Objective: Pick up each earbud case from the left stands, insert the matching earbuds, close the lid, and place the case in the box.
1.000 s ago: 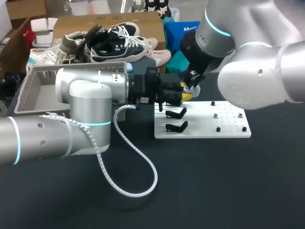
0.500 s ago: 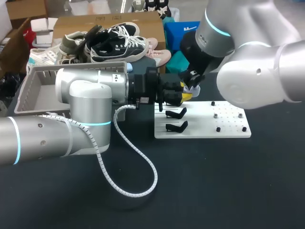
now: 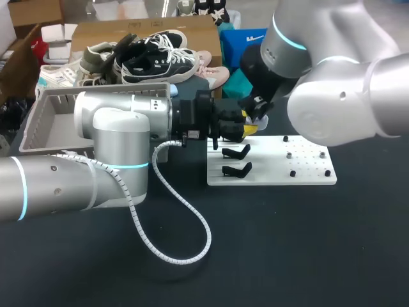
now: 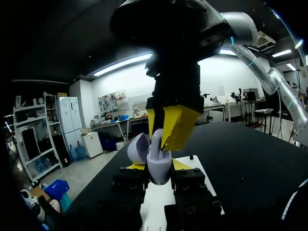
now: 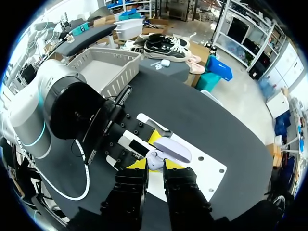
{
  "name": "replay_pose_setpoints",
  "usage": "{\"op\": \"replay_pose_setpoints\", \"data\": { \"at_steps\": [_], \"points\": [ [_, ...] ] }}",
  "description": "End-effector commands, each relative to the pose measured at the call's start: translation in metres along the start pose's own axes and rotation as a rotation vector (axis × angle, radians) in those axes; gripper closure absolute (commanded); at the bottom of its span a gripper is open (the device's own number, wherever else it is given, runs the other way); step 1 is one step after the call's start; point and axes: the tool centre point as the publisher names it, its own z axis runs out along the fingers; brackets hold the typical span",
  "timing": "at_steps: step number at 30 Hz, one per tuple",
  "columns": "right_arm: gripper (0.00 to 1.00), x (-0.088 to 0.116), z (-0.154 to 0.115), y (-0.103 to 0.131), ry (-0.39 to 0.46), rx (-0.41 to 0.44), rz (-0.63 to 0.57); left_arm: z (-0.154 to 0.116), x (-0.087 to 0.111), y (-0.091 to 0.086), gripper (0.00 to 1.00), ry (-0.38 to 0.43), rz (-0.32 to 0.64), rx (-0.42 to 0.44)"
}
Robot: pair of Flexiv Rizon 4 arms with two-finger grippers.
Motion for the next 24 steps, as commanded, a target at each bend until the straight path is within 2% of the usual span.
{"op": "replay_pose_setpoints", "data": {
  "at_steps": [1, 6, 10, 16, 24],
  "points": [
    [1.0, -0.0007, 0.001, 0.0007, 0.006, 0.001, 0.001, 0.0001, -0.0001, -0.0005, 1.0, -0.002, 0.001, -0.004],
    [1.0, -0.0005, 0.0014, 0.0006, 0.006, -0.001, 0.006, 0.0001, -0.0001, -0.0005, 1.0, -0.002, 0.001, -0.004],
    [0.8, -0.0004, 0.0014, 0.0005, 0.006, -0.004, 0.008, 0.0001, -0.0001, -0.0005, 1.0, -0.002, 0.001, -0.004],
    [0.76, -0.0001, -0.0002, 0.0011, 0.003, -0.005, 0.009, 0.0001, -0.0001, -0.0005, 1.0, -0.002, 0.001, -0.004],
    [0.75, 0.0, -0.0032, 0.0021, 0.0, 0.0, 0.012, 0.0001, -0.0001, -0.0005, 1.0, -0.002, 0.001, -0.004]
  ]
}}
